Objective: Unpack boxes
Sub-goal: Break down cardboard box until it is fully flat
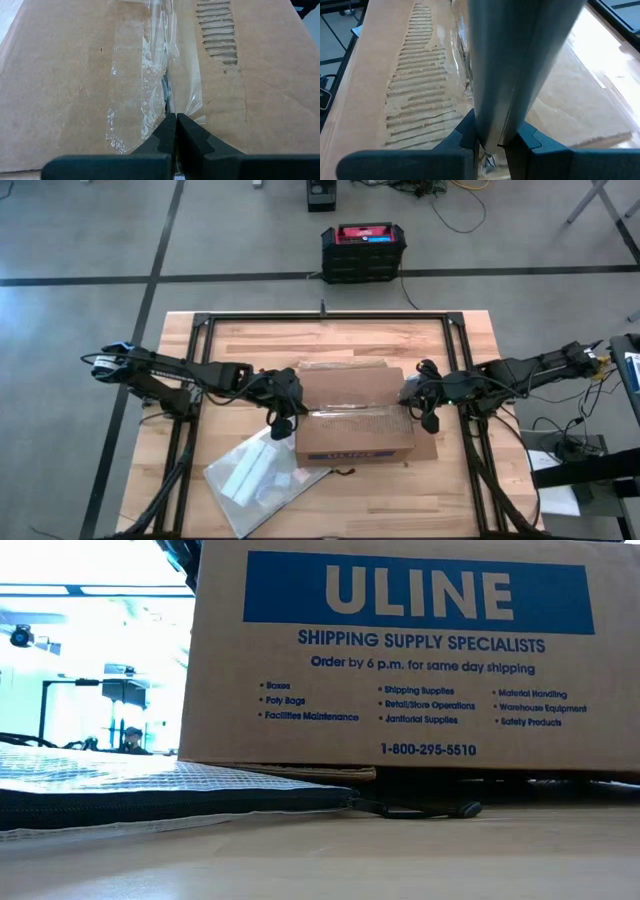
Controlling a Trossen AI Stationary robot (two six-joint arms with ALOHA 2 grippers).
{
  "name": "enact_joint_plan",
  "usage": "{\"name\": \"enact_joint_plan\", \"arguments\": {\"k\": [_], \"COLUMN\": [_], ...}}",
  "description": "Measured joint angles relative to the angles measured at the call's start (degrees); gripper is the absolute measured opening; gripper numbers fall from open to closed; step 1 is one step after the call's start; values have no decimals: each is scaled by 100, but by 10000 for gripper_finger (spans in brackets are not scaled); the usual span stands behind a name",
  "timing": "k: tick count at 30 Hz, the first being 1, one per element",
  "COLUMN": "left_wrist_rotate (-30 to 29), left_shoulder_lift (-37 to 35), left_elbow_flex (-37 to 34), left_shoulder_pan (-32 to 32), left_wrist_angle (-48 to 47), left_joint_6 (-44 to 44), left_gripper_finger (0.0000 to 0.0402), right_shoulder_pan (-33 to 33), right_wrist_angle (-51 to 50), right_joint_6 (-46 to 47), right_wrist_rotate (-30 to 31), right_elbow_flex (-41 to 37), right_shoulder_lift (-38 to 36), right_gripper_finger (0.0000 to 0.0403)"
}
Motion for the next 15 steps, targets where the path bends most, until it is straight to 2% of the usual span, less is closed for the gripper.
{"name": "enact_joint_plan", "arguments": {"k": [15], "left_wrist_rotate": [4], "left_shoulder_lift": [0], "left_elbow_flex": [0], "left_shoulder_pan": [7], "left_wrist_angle": [-18], "left_joint_6": [-98], "left_gripper_finger": [0], "right_shoulder_pan": [17], "right_wrist_angle": [-379], "right_joint_6": [126], "right_wrist_rotate": [-20], "right_elbow_flex": [-2], "right_shoulder_lift": [-498], "right_gripper_finger": [40]}}
